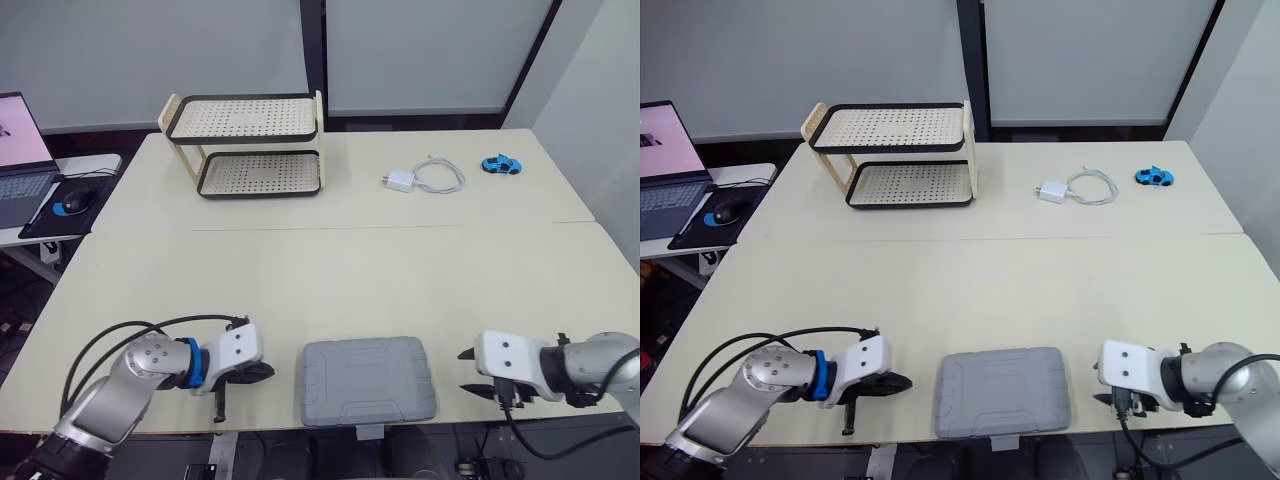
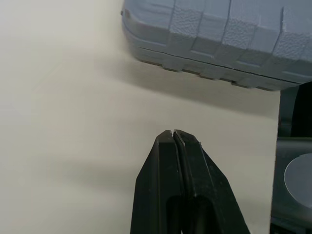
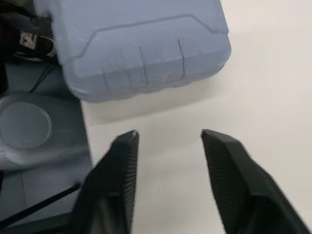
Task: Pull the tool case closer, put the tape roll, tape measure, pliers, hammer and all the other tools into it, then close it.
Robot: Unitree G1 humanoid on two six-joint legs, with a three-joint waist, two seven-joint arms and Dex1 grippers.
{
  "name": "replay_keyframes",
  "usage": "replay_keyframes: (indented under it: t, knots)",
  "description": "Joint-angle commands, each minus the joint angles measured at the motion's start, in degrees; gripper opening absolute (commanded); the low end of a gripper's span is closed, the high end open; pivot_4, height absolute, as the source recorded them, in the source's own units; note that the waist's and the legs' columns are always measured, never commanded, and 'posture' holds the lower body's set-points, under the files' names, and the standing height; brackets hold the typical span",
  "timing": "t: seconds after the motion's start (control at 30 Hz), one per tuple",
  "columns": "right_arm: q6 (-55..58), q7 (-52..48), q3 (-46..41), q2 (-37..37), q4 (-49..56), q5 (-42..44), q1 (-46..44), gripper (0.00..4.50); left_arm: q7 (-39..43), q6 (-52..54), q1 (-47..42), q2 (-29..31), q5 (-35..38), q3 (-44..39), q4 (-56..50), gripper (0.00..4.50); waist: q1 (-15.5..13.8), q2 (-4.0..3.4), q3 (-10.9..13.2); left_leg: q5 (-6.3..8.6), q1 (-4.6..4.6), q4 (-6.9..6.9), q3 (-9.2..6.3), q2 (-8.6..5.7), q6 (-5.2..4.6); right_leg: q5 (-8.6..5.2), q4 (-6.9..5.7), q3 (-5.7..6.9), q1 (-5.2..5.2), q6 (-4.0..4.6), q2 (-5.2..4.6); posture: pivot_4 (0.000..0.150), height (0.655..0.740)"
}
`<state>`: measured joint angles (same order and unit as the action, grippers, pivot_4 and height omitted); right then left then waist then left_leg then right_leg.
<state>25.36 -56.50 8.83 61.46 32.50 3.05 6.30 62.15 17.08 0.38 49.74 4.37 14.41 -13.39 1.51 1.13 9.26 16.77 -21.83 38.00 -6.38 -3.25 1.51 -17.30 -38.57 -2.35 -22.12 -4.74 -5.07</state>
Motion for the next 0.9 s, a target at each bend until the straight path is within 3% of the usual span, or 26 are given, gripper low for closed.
replay_keyframes:
  t: [0.03, 0.1, 0.9]
  knots:
    - [-1.4, 0.8, 4.0, -2.1, -1.0, -3.3, -2.5, 0.62, -1.2, -1.8, -0.9, -1.2, -2.6, 2.2, -0.4, 0.00, 0.0, 0.00, 0.0, 0.00, 0.00, 0.00, 0.00, 0.00, 0.00, 0.00, -0.01, 0.00, -0.01, 0.00, 0.00, 0.150, 0.7400]
    - [-1.3, 0.9, 5.9, -3.7, -1.9, -4.3, -3.8, 0.03, -1.9, -1.4, -1.5, -2.9, -3.1, 3.3, -0.1, 0.00, 0.0, 0.00, 0.0, 0.00, 0.00, 0.01, 0.00, 0.00, 0.00, 0.00, -0.01, 0.00, -0.01, 0.00, 0.00, 0.150, 0.7400]
    - [0.9, -2.7, 8.9, -7.0, -0.9, -4.0, -4.6, 0.03, -2.6, -3.8, -4.2, -9.0, -5.1, 6.8, 3.4, 0.00, -0.2, -0.03, 0.0, -0.01, 0.03, 0.08, -0.03, -0.05, 0.01, 0.00, -0.04, 0.00, 0.05, 0.00, -0.02, 0.150, 0.7400]
